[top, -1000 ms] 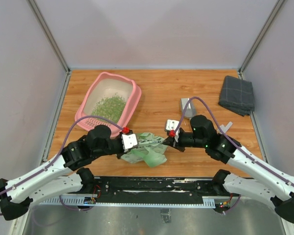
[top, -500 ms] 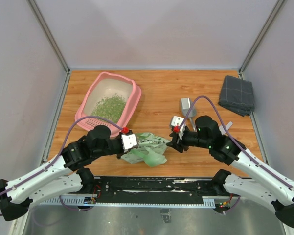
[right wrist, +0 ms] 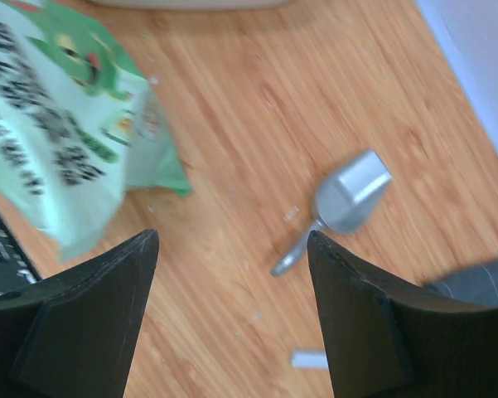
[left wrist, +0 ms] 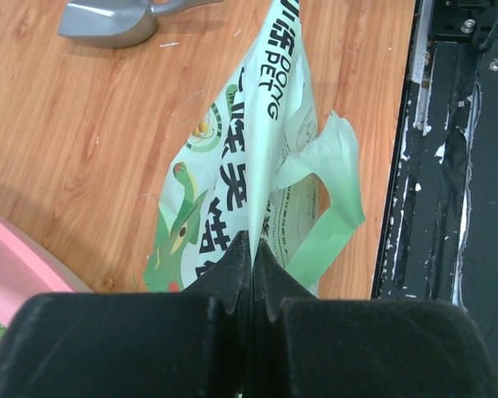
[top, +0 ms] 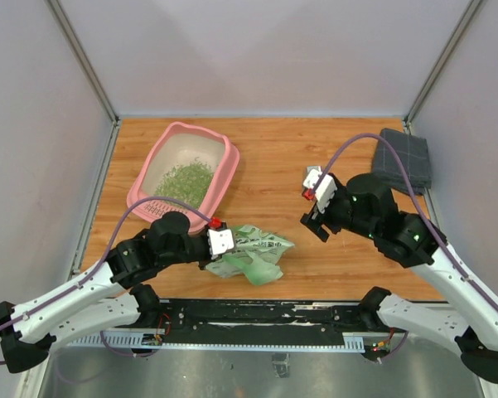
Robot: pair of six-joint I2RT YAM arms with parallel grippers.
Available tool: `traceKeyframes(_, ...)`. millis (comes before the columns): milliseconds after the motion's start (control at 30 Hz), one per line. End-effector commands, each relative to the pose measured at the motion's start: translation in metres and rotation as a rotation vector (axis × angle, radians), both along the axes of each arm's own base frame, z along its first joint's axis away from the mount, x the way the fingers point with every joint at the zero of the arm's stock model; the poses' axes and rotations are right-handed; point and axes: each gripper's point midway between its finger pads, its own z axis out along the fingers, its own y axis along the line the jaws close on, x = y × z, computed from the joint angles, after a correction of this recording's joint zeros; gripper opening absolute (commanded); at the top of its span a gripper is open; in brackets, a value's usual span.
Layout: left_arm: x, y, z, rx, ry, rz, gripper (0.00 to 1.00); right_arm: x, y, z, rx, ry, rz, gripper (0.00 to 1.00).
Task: Fill the litter box with clean litter
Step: Close the cat litter bag at the center of the board.
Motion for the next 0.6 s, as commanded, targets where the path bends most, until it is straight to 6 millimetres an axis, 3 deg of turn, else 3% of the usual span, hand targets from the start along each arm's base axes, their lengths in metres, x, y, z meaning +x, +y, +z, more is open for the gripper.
traceKeyframes(0,0.007,-0.005,0.018,-0.062,-0.073,-0.01,0.0,0.037,-0.052,-0.024,-0.245,0.025,-0.247,0.74)
traceKeyframes(100,0.006,-0.005,0.023,-0.082,-0.083,-0.009,0.0,0.057,-0.077,-0.037,-0.312,0.093,-0.371,0.73)
traceKeyframes(267,0.001,-0.006,0.025,-0.113,-0.077,-0.028,0.0,0.076,-0.105,-0.067,-0.336,0.234,-0.494,0.7)
traceKeyframes(400,0.001,-0.005,0.024,-0.112,-0.081,-0.023,0.0,0.083,-0.114,-0.085,-0.301,0.32,-0.555,0.67)
traceKeyframes(567,-0.001,-0.004,0.028,-0.131,-0.086,-0.027,0.0,0.101,-0.157,-0.104,-0.309,0.348,-0.757,0.66)
